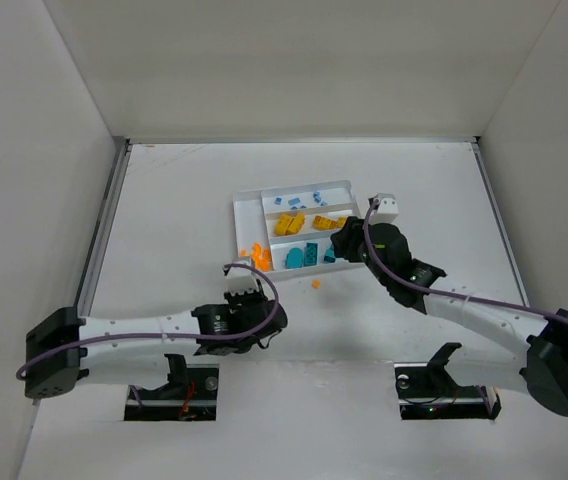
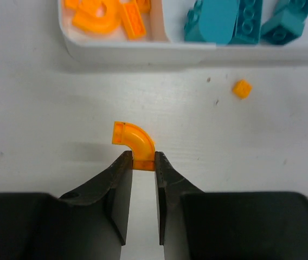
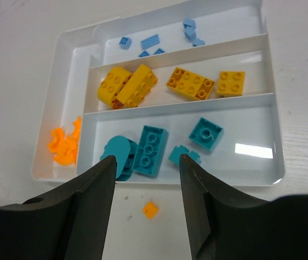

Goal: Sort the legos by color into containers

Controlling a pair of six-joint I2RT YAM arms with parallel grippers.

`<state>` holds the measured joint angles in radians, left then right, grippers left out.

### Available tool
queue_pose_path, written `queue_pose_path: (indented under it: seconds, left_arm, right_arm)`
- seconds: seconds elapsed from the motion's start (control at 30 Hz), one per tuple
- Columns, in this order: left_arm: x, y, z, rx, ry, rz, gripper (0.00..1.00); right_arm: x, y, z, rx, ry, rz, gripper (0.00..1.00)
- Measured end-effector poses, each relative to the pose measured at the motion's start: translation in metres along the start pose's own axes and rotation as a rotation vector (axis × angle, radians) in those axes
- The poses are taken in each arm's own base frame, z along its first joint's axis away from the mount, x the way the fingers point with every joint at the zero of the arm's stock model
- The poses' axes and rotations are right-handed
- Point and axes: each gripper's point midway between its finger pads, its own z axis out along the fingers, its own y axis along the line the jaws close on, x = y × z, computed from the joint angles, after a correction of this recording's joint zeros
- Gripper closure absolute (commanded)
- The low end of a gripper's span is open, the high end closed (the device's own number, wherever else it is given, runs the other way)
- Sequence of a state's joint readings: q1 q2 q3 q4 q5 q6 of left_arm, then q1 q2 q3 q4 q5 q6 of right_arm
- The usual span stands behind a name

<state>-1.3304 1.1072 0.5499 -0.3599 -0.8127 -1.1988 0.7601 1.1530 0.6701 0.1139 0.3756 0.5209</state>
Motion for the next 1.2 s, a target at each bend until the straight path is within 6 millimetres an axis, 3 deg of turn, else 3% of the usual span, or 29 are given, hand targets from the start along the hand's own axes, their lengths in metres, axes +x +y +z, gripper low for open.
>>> queue_pose_path:
  seconds: [0.2,0.3,0.4,0.57,0.77,1.0,1.2]
  left_arm:
    - [-0.071,0.002,0.013,0.003,-0.123,-0.108,0.92]
    - [-0.102,0.002,0.035,0.016,-0.159,-0.159,0.92]
    - [-0.12,0.002,0.065,0.016,-0.162,-0.176,0.92]
    - [-0.128,-0.004,0.114,0.02,-0.11,-0.168,0.91]
    - [-0.122,-0.01,0.148,0.025,-0.062,-0.133,0.87]
    - [-0.124,-0.014,0.154,0.03,-0.069,-0.101,0.69]
    - [-0.126,-0.006,0.143,0.014,-0.104,-0.084,0.72]
  right_arm:
    - [0.014,-0.014,0.002,0.021,0.028,0.011,0.52]
    - [0.018,-0.015,0.003,0.019,0.038,0.013,0.52]
    - [0.021,-0.015,0.006,0.019,0.042,0.015,0.51]
    - [0.033,-0.013,0.009,0.02,0.074,-0.001,0.57]
    - [0.048,-0.005,0.009,0.002,0.111,-0.024,0.63]
    - [0.059,-0.008,0.013,0.014,0.139,-0.039,0.53]
    - [0.058,-0.008,0.013,0.014,0.138,-0.038,0.52]
